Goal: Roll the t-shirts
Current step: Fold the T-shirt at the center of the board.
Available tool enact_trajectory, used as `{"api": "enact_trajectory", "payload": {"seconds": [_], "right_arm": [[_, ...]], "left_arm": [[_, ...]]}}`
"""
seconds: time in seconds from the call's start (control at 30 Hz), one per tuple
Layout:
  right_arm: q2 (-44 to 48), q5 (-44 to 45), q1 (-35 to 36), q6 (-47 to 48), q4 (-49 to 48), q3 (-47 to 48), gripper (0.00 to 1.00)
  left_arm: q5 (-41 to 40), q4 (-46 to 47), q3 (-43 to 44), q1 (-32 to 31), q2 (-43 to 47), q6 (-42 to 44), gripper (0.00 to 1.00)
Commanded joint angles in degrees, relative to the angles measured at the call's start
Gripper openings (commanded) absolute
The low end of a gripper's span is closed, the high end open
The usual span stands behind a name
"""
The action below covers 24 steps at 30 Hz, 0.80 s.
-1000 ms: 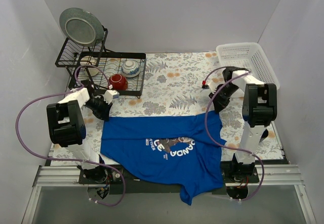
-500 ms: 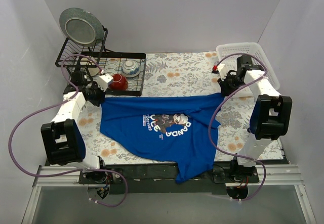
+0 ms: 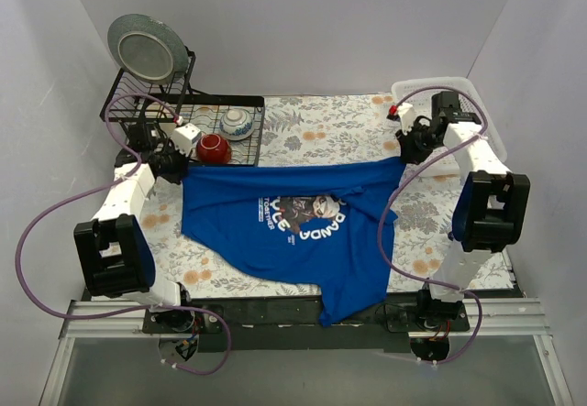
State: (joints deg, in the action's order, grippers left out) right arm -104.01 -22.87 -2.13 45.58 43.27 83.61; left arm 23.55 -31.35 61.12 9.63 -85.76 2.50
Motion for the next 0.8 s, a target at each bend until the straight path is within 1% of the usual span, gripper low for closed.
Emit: {"api": "enact_trajectory", "payload": {"seconds": [0.0,0.13,0.2,0.27,0.3,0.43,0.47,0.5,0.57,0.7,0.77], "right_arm": [[9.2,0.4,-0.4,-4.4,-7.8,1.5,0.01],[15.5,4.2,-0.5,-7.0,-15.3,-4.8,0.01],[18.6,6.9,-0.7,-9.0,-18.9,-6.5,0.01],[20.9,7.6,-0.9,-10.2,-19.9,-7.1,0.01],[21.6,7.6,-0.9,-10.9,-20.1,-6.7,0.01],[25.7,6.7,-0.9,-15.4,-20.7,-2.5,0.01],[26.4,6.6,-0.9,-16.3,-20.9,-1.8,0.01],[27.0,6.5,-0.9,-16.9,-21.0,-1.1,0.01],[28.7,6.2,-0.9,-18.8,-20.9,1.4,0.01],[30.9,5.5,-0.9,-19.7,-18.1,7.0,0.01],[32.5,5.8,-0.9,-19.5,-15.6,9.9,0.01]], "left_arm": [[-4.2,4.4,3.7,0.2,6.2,-2.2,0.00],[-8.8,10.9,-0.1,0.8,10.8,-2.2,0.00],[-9.6,12.8,-0.7,1.6,13.2,-2.2,0.00],[-10.1,14.6,-0.3,2.1,14.6,-2.2,0.00],[-10.4,15.9,0.0,2.1,15.7,-3.7,0.00],[-11.1,20.4,3.2,2.1,17.8,-7.9,0.00],[-10.5,21.2,4.8,2.1,18.0,-10.3,0.00],[-10.2,21.6,7.4,2.1,18.0,-11.1,0.00],[-9.8,22.0,9.7,2.1,17.6,-12.3,0.00],[-9.3,23.1,12.3,2.1,18.4,-11.4,0.00],[-9.1,23.8,12.3,2.1,20.5,-10.9,0.00]]}}
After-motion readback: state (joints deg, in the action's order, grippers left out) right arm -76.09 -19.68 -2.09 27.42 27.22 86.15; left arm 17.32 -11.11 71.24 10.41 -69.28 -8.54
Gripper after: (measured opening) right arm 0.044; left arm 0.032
